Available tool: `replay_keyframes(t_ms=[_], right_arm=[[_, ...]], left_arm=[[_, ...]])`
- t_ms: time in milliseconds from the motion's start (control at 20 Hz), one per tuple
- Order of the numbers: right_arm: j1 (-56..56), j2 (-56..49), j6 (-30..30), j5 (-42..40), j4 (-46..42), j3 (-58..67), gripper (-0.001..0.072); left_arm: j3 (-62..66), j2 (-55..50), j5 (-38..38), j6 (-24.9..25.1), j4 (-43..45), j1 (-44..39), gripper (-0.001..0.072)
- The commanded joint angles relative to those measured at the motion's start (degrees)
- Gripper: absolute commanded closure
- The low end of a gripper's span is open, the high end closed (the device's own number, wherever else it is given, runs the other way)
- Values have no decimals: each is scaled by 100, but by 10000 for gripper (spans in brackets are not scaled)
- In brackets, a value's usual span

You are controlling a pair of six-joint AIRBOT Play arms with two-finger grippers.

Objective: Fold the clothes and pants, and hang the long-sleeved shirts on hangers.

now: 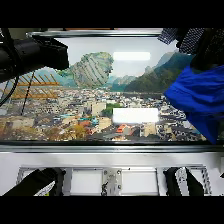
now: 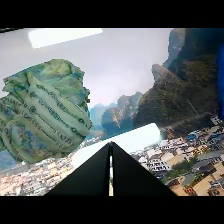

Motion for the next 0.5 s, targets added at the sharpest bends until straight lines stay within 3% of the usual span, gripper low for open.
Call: replay_keyframes(t_ms=[0,300,450], right_arm=[[-50,-33,-61,153,-15,42,701],[-44,-138,-190,229,-291,63,705],[-44,-343,385,57,-992,350,707]], left_arm=[[-2,0,24,13,2,4,698],[-2,0,20,9,-4,4,698],[-2,0,31,-7,-2,4,698]])
